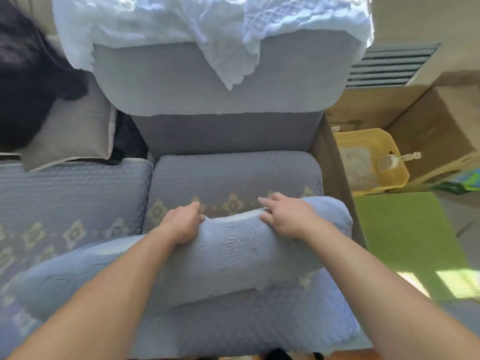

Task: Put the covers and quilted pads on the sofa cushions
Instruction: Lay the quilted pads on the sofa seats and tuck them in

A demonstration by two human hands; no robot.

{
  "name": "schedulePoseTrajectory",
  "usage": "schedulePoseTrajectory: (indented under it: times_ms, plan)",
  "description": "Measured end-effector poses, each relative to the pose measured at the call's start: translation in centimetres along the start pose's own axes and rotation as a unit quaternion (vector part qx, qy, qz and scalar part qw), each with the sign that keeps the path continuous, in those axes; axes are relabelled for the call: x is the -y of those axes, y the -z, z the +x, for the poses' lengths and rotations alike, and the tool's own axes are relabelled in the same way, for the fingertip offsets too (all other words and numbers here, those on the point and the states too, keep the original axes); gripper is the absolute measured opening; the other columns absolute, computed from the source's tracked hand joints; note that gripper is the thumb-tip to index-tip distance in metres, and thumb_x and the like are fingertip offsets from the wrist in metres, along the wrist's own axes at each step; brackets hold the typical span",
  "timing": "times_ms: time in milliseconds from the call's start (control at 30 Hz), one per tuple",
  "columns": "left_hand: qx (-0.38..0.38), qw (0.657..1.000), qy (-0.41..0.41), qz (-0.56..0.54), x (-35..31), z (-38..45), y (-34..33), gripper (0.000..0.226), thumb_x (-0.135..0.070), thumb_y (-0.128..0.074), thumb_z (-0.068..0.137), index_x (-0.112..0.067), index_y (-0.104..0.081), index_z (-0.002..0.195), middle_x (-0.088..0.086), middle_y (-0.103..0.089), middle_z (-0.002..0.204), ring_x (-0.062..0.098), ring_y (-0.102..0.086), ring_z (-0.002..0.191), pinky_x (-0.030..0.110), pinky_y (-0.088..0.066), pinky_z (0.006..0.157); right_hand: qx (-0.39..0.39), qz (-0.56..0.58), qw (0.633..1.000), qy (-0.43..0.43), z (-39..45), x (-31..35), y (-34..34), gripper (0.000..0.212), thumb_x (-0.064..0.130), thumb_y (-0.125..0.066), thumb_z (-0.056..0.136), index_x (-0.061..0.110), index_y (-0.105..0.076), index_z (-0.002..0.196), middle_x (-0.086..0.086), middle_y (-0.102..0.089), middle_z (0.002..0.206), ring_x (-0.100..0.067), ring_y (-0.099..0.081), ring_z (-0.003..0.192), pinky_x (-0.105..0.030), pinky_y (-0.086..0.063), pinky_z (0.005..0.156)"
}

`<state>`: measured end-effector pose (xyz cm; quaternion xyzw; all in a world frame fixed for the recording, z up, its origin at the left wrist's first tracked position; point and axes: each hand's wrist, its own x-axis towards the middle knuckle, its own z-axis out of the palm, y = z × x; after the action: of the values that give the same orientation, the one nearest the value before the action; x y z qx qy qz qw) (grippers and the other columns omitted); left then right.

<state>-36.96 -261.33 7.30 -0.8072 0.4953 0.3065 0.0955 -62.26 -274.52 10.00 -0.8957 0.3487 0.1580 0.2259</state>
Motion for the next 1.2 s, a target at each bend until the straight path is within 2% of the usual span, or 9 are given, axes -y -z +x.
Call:
schedulePoseTrajectory:
  times_ms: [133, 267, 400, 500, 700, 833, 967, 1100, 1200]
  plan:
    - [-0.047, 0.995, 0.047, -0.069, -0.5, -0.1, -1.2, 0.019, -0.035, -0.043, 0.103, -0.02, -0.045, 0.093, 0.019, -0.066, 0.117, 0.04, -0.06, 0.106, 0.036, -0.036, 0.076, 0.018, 0.029, 0.998, 0.059, 3.0, 1.4, 1.0, 0.013, 0.023, -0.059, 0.091, 0.022, -0.072, 0.09, 0.006, -0.061, 0.092, -0.024, -0.058, 0.099, -0.033, -0.045, 0.079]
    - [-0.083, 0.989, 0.065, -0.104, 0.2, -1.0, -1.4, 0.021, -0.034, -0.041, 0.104, -0.017, -0.047, 0.094, 0.019, -0.065, 0.115, 0.039, -0.057, 0.103, 0.036, -0.035, 0.076, 0.07, 0.08, 0.99, 0.09, 3.7, 4.3, -0.2, 0.037, 0.055, -0.063, 0.086, 0.025, -0.065, 0.108, 0.009, -0.058, 0.106, -0.014, -0.048, 0.102, -0.031, -0.042, 0.09]
    - [-0.084, 0.988, 0.032, -0.127, 0.3, -1.2, -1.2, 0.02, -0.032, -0.041, 0.104, -0.017, -0.048, 0.093, 0.018, -0.065, 0.115, 0.04, -0.057, 0.104, 0.037, -0.036, 0.075, -0.035, 0.081, 0.996, -0.033, 4.5, 3.0, -1.2, 0.009, 0.02, -0.055, 0.093, 0.019, -0.049, 0.087, 0.011, -0.064, 0.085, -0.03, -0.06, 0.092, -0.034, -0.043, 0.072]
    - [-0.077, 0.991, -0.025, -0.107, 2.6, -3.1, -1.4, 0.024, -0.046, -0.043, 0.101, -0.024, -0.048, 0.093, 0.011, -0.068, 0.102, 0.036, -0.06, 0.098, 0.04, -0.046, 0.077, -0.022, 0.078, 0.991, -0.107, 4.9, 1.8, -1.3, 0.016, 0.034, -0.048, 0.097, 0.02, -0.043, 0.09, 0.002, -0.068, 0.088, -0.035, -0.058, 0.087, -0.04, -0.045, 0.075]
    - [-0.127, 0.992, -0.006, 0.002, 5.9, -5.6, -2.6, 0.034, -0.052, -0.035, 0.104, -0.02, -0.042, 0.094, 0.019, -0.07, 0.092, 0.046, -0.063, 0.088, 0.042, -0.044, 0.068, -0.063, -0.007, 0.981, 0.183, 0.5, 4.8, -3.1, 0.042, 0.064, -0.039, 0.093, 0.025, -0.055, 0.091, 0.011, -0.058, 0.085, -0.018, -0.053, 0.085, -0.034, -0.046, 0.074]
    - [-0.119, 0.99, -0.073, -0.008, 3.8, -4.2, -0.3, 0.036, -0.054, -0.034, 0.103, -0.023, -0.045, 0.088, 0.008, -0.066, 0.1, 0.034, -0.06, 0.101, 0.038, -0.035, 0.07, -0.117, 0.034, 0.987, 0.1, 0.7, 2.6, -4.4, 0.033, 0.048, -0.049, 0.096, 0.017, -0.057, 0.093, 0.008, -0.061, 0.09, -0.02, -0.048, 0.091, -0.042, -0.049, 0.074]
    - [-0.161, 0.972, -0.173, -0.017, 10.7, -9.2, -1.6, 0.037, -0.057, -0.039, 0.096, -0.024, -0.056, 0.099, -0.008, -0.058, 0.105, 0.015, -0.057, 0.093, 0.032, -0.044, 0.071, -0.085, 0.056, 0.991, 0.088, 0.8, 2.2, -3.1, 0.028, 0.05, -0.054, 0.094, 0.023, -0.055, 0.102, 0.009, -0.06, 0.093, -0.016, -0.05, 0.099, -0.037, -0.046, 0.082]
    - [-0.224, 0.972, -0.067, -0.012, 11.3, -8.3, -3.5, 0.019, -0.037, -0.044, 0.097, -0.023, -0.043, 0.083, 0.001, -0.059, 0.079, 0.032, -0.061, 0.074, 0.036, -0.039, 0.056, -0.052, 0.066, 0.995, 0.058, 0.3, 0.6, -2.6, 0.028, 0.05, -0.051, 0.096, 0.028, -0.062, 0.109, 0.005, -0.062, 0.097, -0.016, -0.055, 0.1, -0.035, -0.046, 0.085]
    - [-0.201, 0.978, 0.044, -0.026, 8.8, -5.0, -3.1, 0.03, -0.017, -0.049, 0.098, -0.026, -0.025, 0.082, 0.009, -0.064, 0.082, 0.04, -0.062, 0.074, 0.039, -0.035, 0.057, -0.137, 0.021, 0.99, -0.012, 1.5, 1.7, -3.7, 0.042, 0.05, -0.032, 0.098, 0.019, -0.056, 0.084, -0.004, -0.062, 0.076, -0.033, -0.06, 0.077, -0.039, -0.039, 0.063]
